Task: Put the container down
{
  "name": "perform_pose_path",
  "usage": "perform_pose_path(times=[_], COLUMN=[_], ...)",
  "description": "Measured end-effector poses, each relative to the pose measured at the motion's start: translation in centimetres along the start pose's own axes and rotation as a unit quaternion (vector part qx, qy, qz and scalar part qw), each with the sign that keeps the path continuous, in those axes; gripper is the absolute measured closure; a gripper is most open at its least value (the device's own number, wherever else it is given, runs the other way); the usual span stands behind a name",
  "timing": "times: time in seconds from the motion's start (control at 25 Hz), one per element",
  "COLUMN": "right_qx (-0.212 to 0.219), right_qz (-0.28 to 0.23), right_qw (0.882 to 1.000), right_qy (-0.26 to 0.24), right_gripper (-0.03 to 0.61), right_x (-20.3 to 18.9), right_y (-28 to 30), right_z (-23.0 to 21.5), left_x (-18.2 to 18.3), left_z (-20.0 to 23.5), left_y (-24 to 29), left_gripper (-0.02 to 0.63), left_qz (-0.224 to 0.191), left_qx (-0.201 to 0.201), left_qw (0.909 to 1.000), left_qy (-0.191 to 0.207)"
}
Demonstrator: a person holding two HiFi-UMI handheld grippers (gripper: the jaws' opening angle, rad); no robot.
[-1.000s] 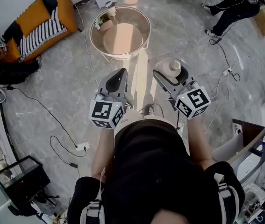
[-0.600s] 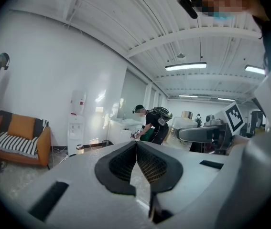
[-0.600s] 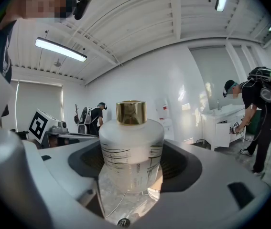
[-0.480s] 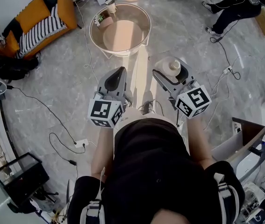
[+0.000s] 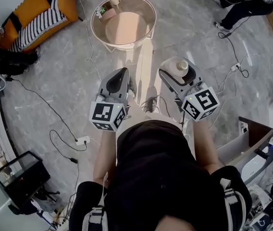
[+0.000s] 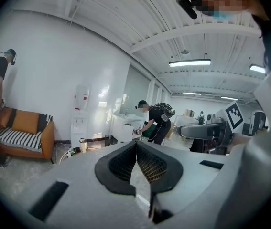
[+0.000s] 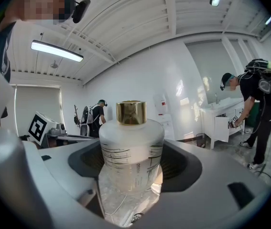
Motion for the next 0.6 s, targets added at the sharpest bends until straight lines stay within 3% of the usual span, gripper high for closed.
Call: perform_pose_path(times=[0.6], right_qx=[-0.014], right_qz=[0.002], right_qw=[1.0], right_qy=[-0.007], right_gripper=[0.247], right_x=[2.2], right_y=[8.6], right_z=[-2.5], left_x=[1.9], left_z=[8.1], left_y=[5.9], left_gripper=[0.594], left_qz=[0.008], left_qx=[-0.017], left_qw=[0.9998], left_qy=[-0.007])
Point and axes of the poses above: the fingertips, and each gripper's own axes: y forward along the fingers, z to its left, x out of its top, the point moved 3 cm from there along -y, backward along the fingers, and after that the axes turned 4 degrees about -x, right-handed, at the moved point
